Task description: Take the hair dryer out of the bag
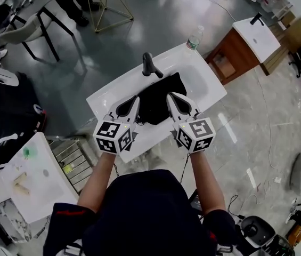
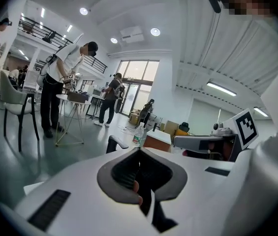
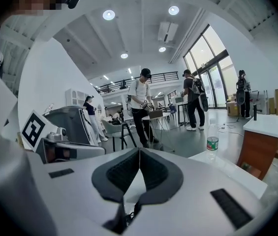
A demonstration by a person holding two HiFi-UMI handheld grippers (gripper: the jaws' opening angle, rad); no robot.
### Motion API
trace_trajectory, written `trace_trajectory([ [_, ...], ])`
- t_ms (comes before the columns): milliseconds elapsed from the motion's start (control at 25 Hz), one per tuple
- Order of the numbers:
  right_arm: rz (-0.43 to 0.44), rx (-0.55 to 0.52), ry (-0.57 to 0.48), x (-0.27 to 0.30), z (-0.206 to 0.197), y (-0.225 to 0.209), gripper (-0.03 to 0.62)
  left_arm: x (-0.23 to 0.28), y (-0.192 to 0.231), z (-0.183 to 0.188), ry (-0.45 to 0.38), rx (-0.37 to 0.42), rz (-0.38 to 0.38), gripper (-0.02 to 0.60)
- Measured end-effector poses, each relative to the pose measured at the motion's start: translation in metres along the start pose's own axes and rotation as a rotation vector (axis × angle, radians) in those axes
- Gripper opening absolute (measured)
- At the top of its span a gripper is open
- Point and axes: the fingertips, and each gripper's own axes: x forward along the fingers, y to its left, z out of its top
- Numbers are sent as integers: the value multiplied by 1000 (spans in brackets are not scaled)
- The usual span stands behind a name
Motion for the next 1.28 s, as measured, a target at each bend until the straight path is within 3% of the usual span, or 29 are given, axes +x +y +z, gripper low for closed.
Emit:
trace_trajectory([
  [560,15,53,167,37,-73,-27,34,28,40,-86,156,-100,39,12],
  [1000,65,64,288,56,-125,-36,34,48,36,-134,219,-68,11,12],
  [1280,76,46,349,64,-150,-46,34,57,37,-162,243,-100,11,12],
])
